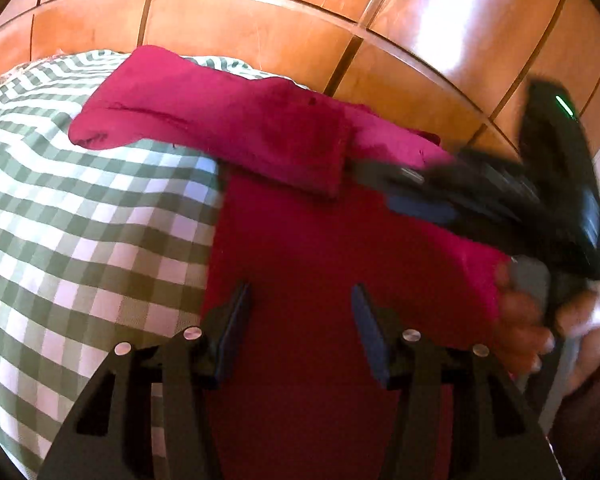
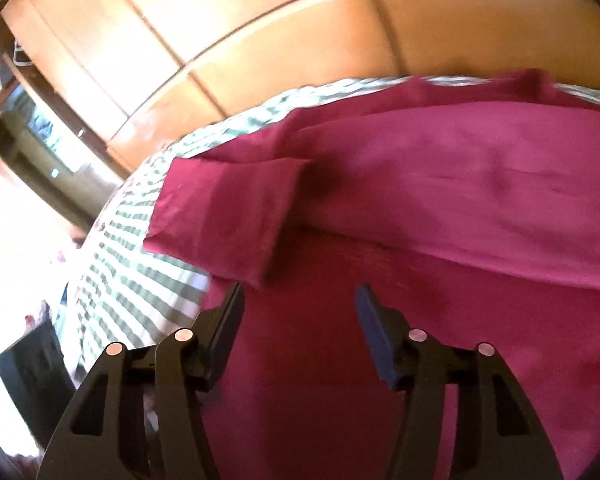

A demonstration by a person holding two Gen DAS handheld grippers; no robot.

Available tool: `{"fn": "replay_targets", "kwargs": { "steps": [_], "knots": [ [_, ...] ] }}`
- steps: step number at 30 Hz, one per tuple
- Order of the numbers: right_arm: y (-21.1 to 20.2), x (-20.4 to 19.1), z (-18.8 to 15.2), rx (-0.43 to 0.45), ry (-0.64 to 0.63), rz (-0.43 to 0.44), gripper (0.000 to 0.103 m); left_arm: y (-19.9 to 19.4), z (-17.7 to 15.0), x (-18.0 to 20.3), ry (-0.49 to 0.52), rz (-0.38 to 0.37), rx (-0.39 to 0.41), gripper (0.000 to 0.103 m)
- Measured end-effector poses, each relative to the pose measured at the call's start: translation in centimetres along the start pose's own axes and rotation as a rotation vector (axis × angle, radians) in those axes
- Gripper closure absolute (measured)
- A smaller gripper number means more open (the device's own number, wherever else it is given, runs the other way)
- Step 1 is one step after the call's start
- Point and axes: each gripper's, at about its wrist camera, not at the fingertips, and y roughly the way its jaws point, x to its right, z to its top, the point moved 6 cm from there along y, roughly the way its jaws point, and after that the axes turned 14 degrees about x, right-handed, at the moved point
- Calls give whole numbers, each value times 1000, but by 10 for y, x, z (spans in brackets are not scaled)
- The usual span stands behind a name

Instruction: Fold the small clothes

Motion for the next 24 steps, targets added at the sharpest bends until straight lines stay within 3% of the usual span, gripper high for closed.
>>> {"fn": "replay_targets", "kwargs": {
  "steps": [2,3,4,6,11,14,18,24],
  "knots": [
    [25,-8,3,-35,4,-8,53,2,-5,0,6,-4,9,51],
    [36,-14,5,-39,-26,-36,64,0,-8,-1,14,-4,16,51],
    [40,-19,4,-39,-50,-55,83,0,-9,-1,24,-2,22,51],
    [38,-27,9,-28,-91,-85,99,2,-10,1,33,0,26,50],
    [-34,-48,58,168,-161,-48,99,1,-12,-1,18,-16,31,49],
    [-83,-34,91,280,-154,-57,99,0,-15,0,25,-12,31,49],
    [-130,26,114,360,-97,-161,99,1,-14,1,32,-4,28,49],
    [-145,138,87,318,41,-332,99,3,-12,9,53,18,10,49]
  ]
}}
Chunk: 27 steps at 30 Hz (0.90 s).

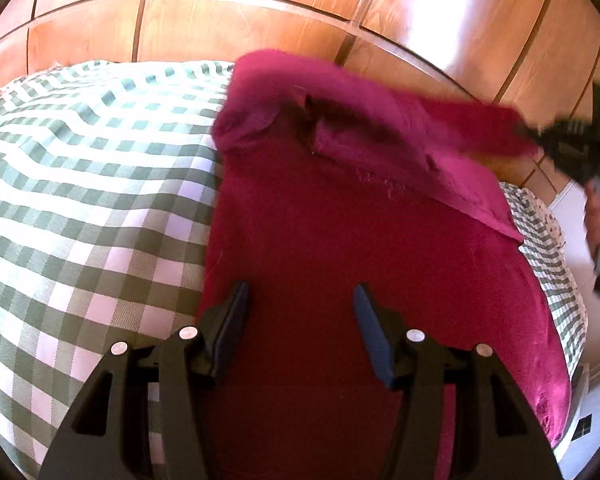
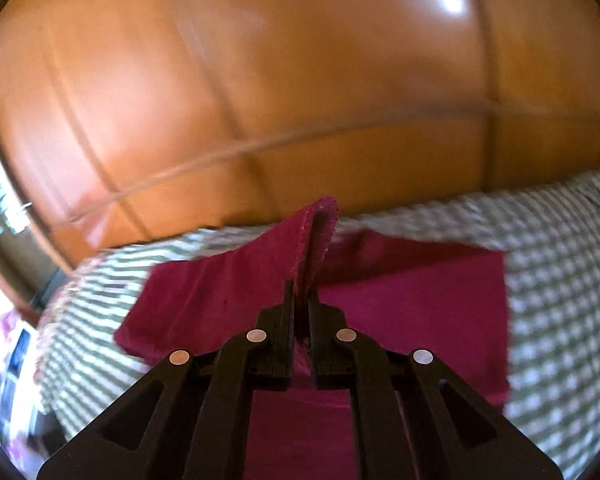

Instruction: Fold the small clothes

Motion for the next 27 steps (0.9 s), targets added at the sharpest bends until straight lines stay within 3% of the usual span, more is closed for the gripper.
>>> {"fn": "replay_targets", "kwargs": {
  "steps": [6,10,16,19,22,24,26,27],
  "knots": [
    [28,76,-49,-100,88,-120,99,-5,17,1,-48,-3,-51,49],
    [38,89,-69,-119,119,-125,99,-7,58,-4,-74,-9,17,49],
    [29,87,-55,-63,105,-127,99,19,116,13,-12,-35,112,50],
    [23,93,-50,-47,71,-178,99,55,116,24,23,-51,50,49],
    [31,99,-62,-97,48,-191,99,100,83,16,32,16,-100,50],
    [31,98,-64,-100,32,-187,98,98,77,14,47,22,-75,51],
    [25,99,-59,-97,41,-186,83,87,82,15,42,11,-60,51],
    [22,99,-56,-85,38,-198,60,79,88,14,23,-9,-40,49]
  ]
}}
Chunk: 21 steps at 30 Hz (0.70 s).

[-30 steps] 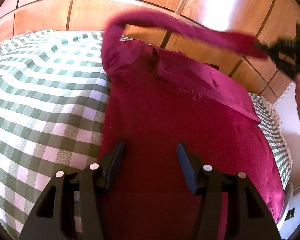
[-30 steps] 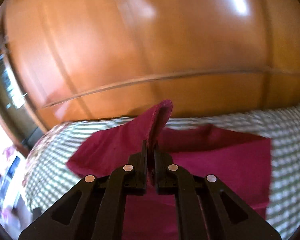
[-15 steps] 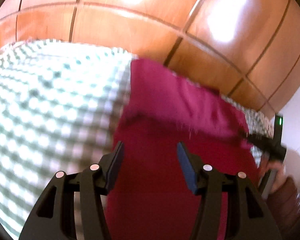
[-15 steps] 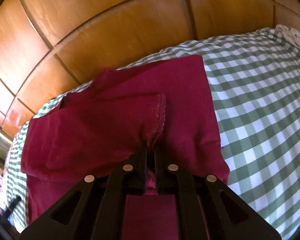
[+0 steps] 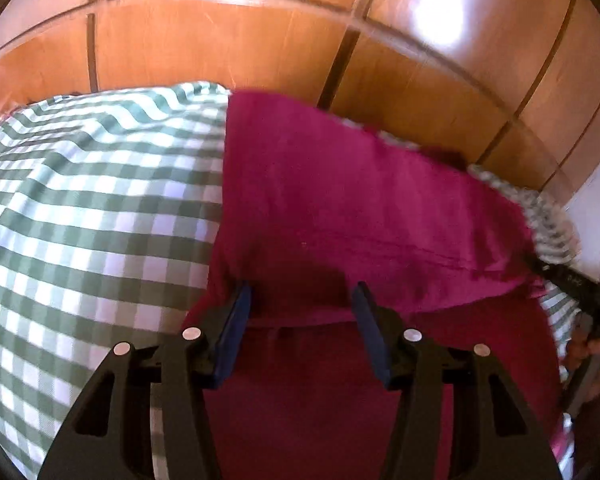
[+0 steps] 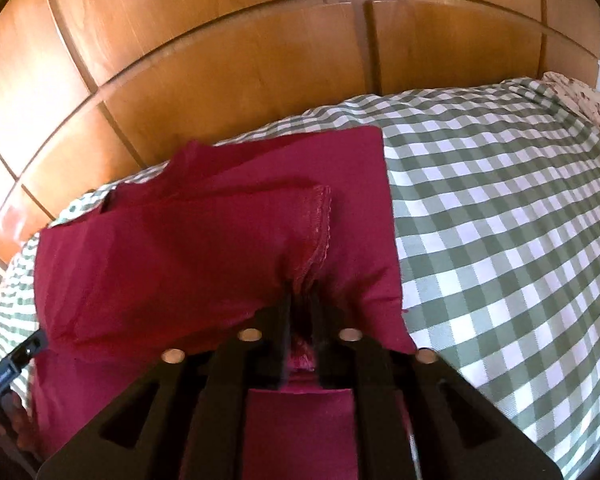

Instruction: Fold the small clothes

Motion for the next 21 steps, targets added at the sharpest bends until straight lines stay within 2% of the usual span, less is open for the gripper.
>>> {"fn": "replay_targets", "kwargs": {
  "steps": [1,3,5,7,10,12,17,18,19,21],
  "knots": [
    [-9,0,6,37,-2,-13,48,-6,5,-3,-9,-10,16,46],
    [-27,-10,16,102,-19,21,48,-17,24,-18,-42,-8,64,39],
    [-32,-25,19,116,-39,57,48,-15,40,-36,-103,7,77,38],
    [-32,-42,17,113,-71,96,41,-5,51,-52,-176,15,67,37],
    [-16,-65,8,96,-130,112,41,18,62,-71,-271,-3,7,36],
    [-4,-73,1,75,-146,108,41,35,67,-74,-309,-29,-27,36],
    [15,-74,-9,50,-166,76,41,69,78,-67,-365,-67,-45,38],
    [17,-73,-11,50,-163,74,41,74,80,-62,-361,-77,-40,51],
    [18,-73,-11,51,-162,71,41,77,81,-57,-339,-86,-36,79],
    [18,-73,-10,56,-166,67,41,75,85,-46,-282,-57,6,90]
  ]
}}
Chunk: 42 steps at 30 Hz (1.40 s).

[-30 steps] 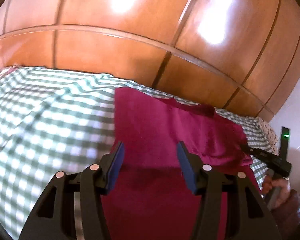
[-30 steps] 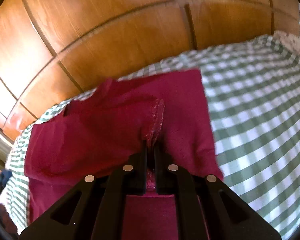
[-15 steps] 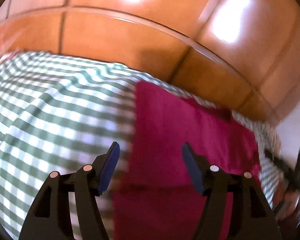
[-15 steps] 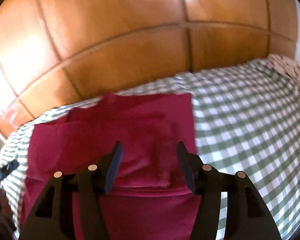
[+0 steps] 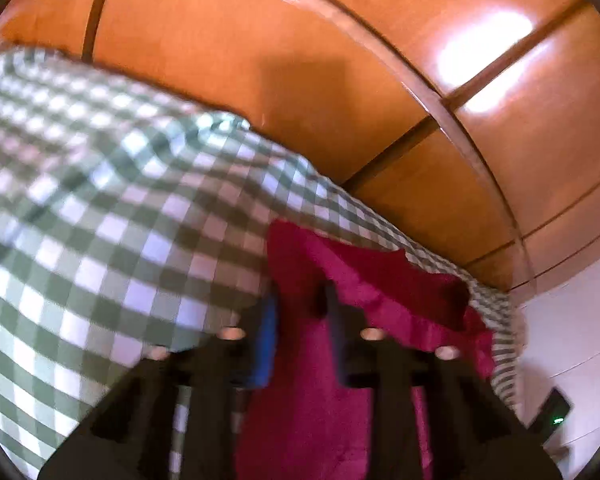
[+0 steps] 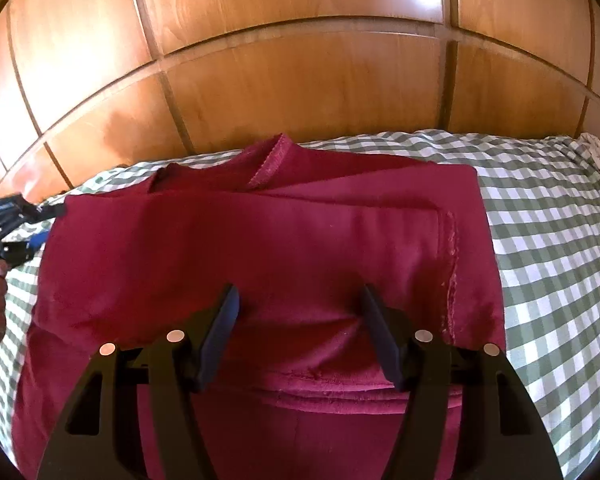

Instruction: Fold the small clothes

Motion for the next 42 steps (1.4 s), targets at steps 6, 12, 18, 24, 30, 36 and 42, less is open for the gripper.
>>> {"fn": "replay_targets", "kwargs": {
  "steps": [6,12,18,24,30,36,42],
  "knots": [
    [11,-7,-9,-6,-75,-46,31,12,-17,-2,215,236,54,91],
    [16,-9,-12,-4,-107,-72,27,6,-24,3,298,385,103,70],
    [15,-7,-13,-2,-83,-54,26,-55,-43,23,304,321,151,56],
    [14,-8,-11,-4,-87,-67,20,-103,-74,36,361,301,170,47],
    [-13,-2,-10,6,-62,-96,10,-140,-100,33,402,300,164,40],
    [-48,12,-26,-16,-57,-108,10,-163,-124,19,406,308,123,40],
    [-87,46,-59,-76,-66,-159,10,-186,-152,-6,376,312,72,40]
  ]
}}
